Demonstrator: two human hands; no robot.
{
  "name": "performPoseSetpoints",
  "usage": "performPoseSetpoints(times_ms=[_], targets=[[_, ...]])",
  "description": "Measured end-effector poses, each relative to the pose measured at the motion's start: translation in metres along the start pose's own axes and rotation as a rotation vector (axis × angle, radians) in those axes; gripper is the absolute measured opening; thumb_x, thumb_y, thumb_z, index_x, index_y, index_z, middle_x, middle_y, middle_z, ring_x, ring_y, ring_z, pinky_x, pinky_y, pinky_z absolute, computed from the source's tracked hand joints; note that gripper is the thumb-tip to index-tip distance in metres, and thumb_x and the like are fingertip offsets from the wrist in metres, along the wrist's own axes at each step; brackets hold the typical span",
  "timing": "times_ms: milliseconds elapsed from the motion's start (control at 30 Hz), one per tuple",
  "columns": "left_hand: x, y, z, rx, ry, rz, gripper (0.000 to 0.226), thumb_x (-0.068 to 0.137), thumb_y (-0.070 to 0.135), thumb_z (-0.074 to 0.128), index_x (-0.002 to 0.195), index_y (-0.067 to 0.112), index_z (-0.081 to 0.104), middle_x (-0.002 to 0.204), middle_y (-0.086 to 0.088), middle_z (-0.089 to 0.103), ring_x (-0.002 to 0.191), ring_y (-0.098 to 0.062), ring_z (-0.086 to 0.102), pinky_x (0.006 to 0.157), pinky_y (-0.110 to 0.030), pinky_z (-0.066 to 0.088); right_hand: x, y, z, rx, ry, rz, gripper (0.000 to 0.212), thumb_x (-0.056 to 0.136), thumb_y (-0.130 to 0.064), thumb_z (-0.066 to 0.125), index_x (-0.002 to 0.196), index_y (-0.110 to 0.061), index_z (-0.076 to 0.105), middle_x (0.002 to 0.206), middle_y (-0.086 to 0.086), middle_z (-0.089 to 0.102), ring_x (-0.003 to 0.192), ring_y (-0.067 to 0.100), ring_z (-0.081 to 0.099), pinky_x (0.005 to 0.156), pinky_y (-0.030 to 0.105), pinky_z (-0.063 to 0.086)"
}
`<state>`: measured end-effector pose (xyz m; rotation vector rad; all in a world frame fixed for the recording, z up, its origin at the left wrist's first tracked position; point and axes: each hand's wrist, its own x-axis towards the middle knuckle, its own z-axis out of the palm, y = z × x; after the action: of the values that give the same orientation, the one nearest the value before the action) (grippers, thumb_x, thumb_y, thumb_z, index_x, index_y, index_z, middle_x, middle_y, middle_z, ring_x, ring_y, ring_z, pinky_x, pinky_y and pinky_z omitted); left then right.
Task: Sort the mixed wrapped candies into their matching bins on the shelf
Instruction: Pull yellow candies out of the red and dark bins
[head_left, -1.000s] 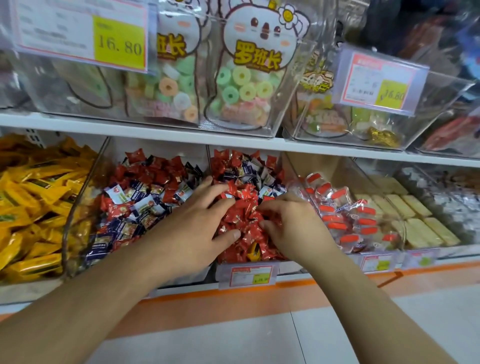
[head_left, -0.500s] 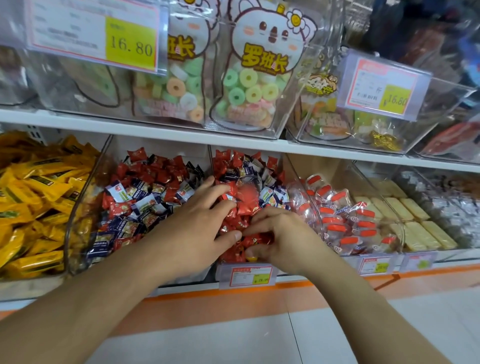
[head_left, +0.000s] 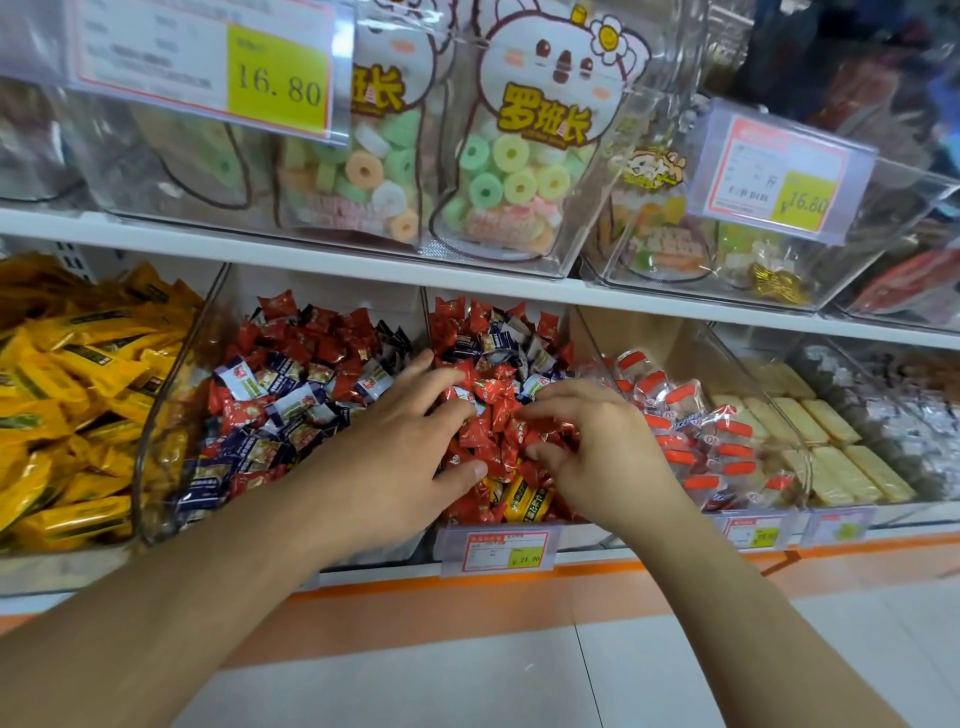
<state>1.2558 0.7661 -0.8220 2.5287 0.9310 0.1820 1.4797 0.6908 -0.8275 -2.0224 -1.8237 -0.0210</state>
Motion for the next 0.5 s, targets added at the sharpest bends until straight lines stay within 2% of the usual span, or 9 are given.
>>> performPoseSetpoints(times_ms=[67,133,200,333,400,500], targets=[[0.0,0.0,0.0,0.002,0.005,0.004,0.064,0.101,0.059,0.043,0.156,0.029,0.031,0.165,0.02,-0.007,0.152,-0.004,-0.028,0.129,-0.046,0.011,-0.004,-0.005,-0.006,0.157,-0.011,0.038,0.026,0.085,-0.013,0.083,0.103,-0.03,0.079,0.107,-0.014,0.07,0.103,0.004,0.062,0.095,0.018,0.046],[0.001,-0.001,0.001,0.001,0.011,0.01,0.062,0.101,0.059,0.044,0.154,0.03,0.033,0.165,0.021,-0.007,0.152,-0.004,-0.027,0.129,-0.045,0.011,-0.008,-0.013,-0.01,0.361,-0.172,0.084,0.028,0.088,-0.005,0.077,0.097,-0.032,0.079,0.088,-0.011,0.072,0.089,0.005,0.068,0.083,0.02,0.055],[0.001,-0.003,0.002,-0.007,0.015,0.016,0.059,0.101,0.059,0.044,0.152,0.031,0.035,0.164,0.022,-0.007,0.151,-0.003,-0.028,0.128,-0.043,0.011,-0.013,-0.019,-0.009,0.438,-0.359,0.105,0.032,0.09,-0.001,0.072,0.097,-0.031,0.079,0.084,-0.009,0.074,0.085,0.003,0.071,0.081,0.02,0.058],[0.001,-0.003,0.003,-0.016,0.018,0.021,0.057,0.101,0.058,0.045,0.151,0.032,0.035,0.164,0.023,-0.006,0.151,-0.002,-0.028,0.127,-0.043,0.011,-0.011,-0.008,-0.002,0.262,-0.435,0.117,0.036,0.089,-0.009,0.076,0.113,-0.037,0.076,0.105,-0.02,0.072,0.1,-0.008,0.064,0.088,0.01,0.049],[0.001,-0.002,0.002,-0.016,0.012,0.016,0.056,0.102,0.058,0.044,0.15,0.031,0.035,0.164,0.023,-0.007,0.15,-0.001,-0.029,0.127,-0.042,0.011,-0.007,-0.002,-0.003,0.176,-0.448,0.133,0.041,0.09,-0.012,0.077,0.12,-0.04,0.073,0.116,-0.023,0.07,0.109,-0.007,0.061,0.091,0.008,0.044],[0.001,-0.001,0.003,-0.016,0.009,0.012,0.057,0.102,0.058,0.044,0.151,0.031,0.035,0.164,0.022,-0.007,0.15,-0.001,-0.029,0.127,-0.043,0.01,-0.006,0.002,-0.006,0.164,-0.463,0.16,0.039,0.088,-0.015,0.08,0.116,-0.041,0.074,0.118,-0.022,0.067,0.107,-0.002,0.06,0.088,0.011,0.044]])
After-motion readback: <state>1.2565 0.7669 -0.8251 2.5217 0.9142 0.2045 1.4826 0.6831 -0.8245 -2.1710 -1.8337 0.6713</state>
